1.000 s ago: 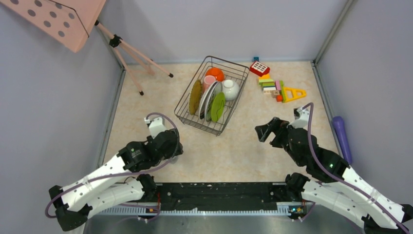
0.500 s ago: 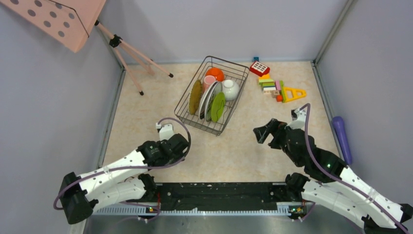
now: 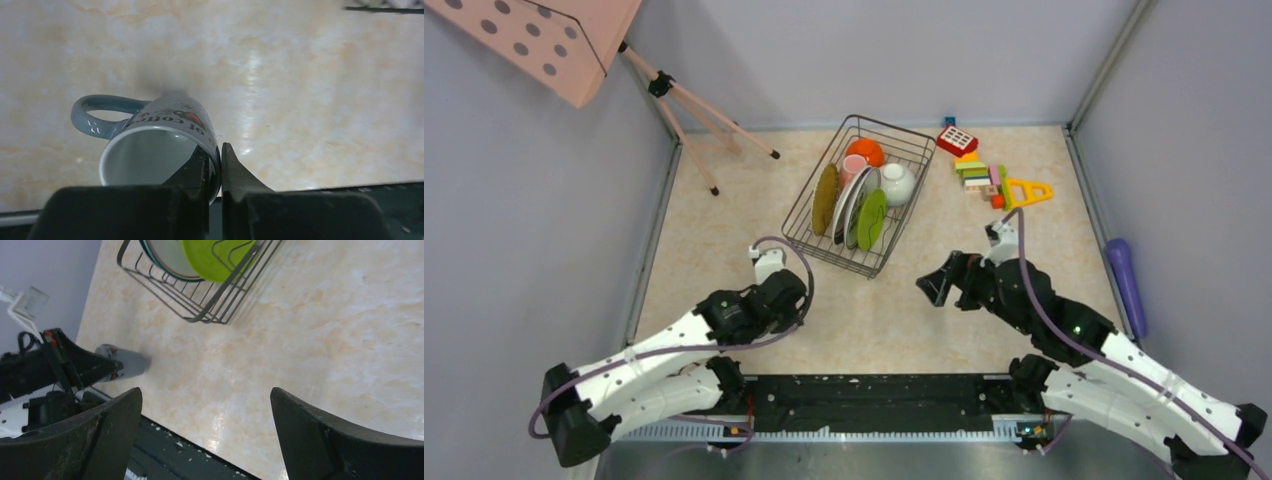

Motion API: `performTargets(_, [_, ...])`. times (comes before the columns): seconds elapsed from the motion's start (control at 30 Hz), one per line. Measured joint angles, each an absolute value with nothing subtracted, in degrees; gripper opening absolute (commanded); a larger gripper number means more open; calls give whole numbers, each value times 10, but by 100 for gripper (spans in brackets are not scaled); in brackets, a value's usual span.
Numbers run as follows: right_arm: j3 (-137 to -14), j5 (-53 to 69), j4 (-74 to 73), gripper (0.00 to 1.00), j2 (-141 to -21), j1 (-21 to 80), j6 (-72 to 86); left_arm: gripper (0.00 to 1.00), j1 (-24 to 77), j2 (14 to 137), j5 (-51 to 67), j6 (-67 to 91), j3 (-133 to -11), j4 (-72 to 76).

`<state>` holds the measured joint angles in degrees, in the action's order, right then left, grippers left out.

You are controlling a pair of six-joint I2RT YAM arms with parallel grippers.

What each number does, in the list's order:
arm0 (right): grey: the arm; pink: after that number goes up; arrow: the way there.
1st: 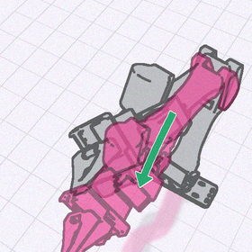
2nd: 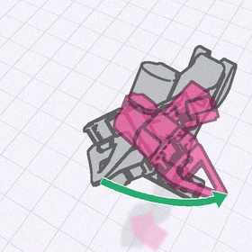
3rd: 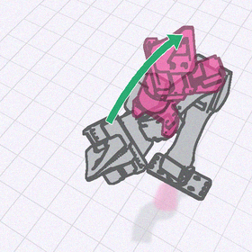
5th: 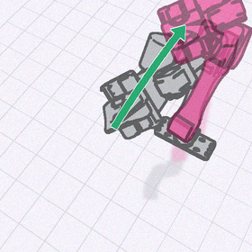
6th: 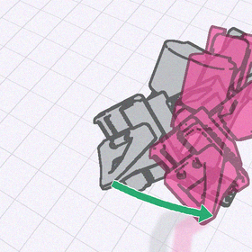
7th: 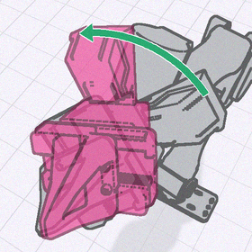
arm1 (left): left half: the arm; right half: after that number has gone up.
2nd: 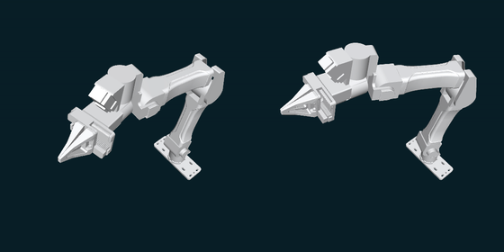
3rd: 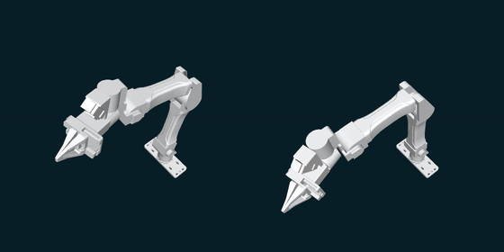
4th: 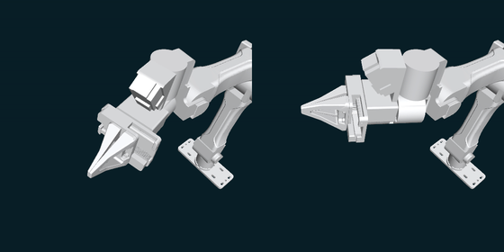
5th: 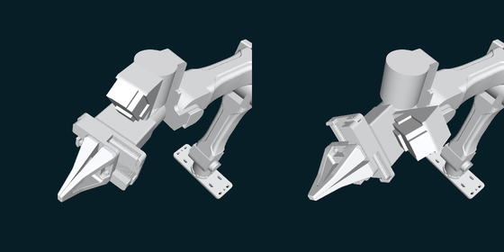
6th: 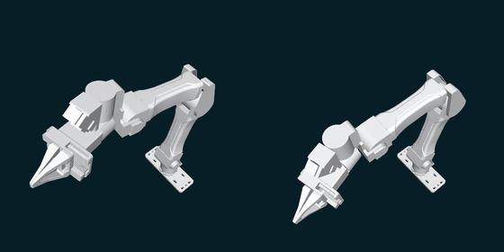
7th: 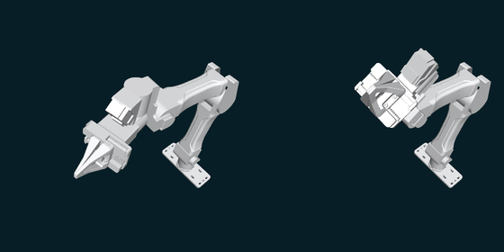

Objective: Load the mixed dishes into the dish rack

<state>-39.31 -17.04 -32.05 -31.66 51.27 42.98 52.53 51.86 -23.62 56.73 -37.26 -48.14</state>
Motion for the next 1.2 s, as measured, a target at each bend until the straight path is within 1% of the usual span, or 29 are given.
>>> performTargets(0.13, [-373, -78, -257, 99, -363, 513, 420, 0, 525, 425, -174, 540, -381, -452])
performTargets(0.27, [-324, 23, -168, 99, -373, 513, 424, 0, 525, 356, -110, 516, -400, -405])
performTargets(0.4, [-283, 109, -62, 99, -376, 513, 444, 0, 524, 343, -31, 500, -404, -333])
performTargets(0.53, [-266, 162, 26, 99, -383, 513, 488, 0, 524, 355, 59, 486, -399, -241])
performTargets(0.63, [-266, 172, 62, 99, -382, 513, 543, 0, 524, 363, 114, 466, -390, -175])
performTargets(0.83, [-249, 155, 84, 99, -345, 513, 678, 0, 524, 374, 174, 422, -385, -101])
performTargets(1.03, [-237, 149, 96, 99, -346, 513, 816, 0, 524, 395, 210, 388, -385, -51])
performTargets(1.2, [-215, 150, 114, 99, -361, 513, 884, 0, 524, 396, 219, 367, -385, -11])
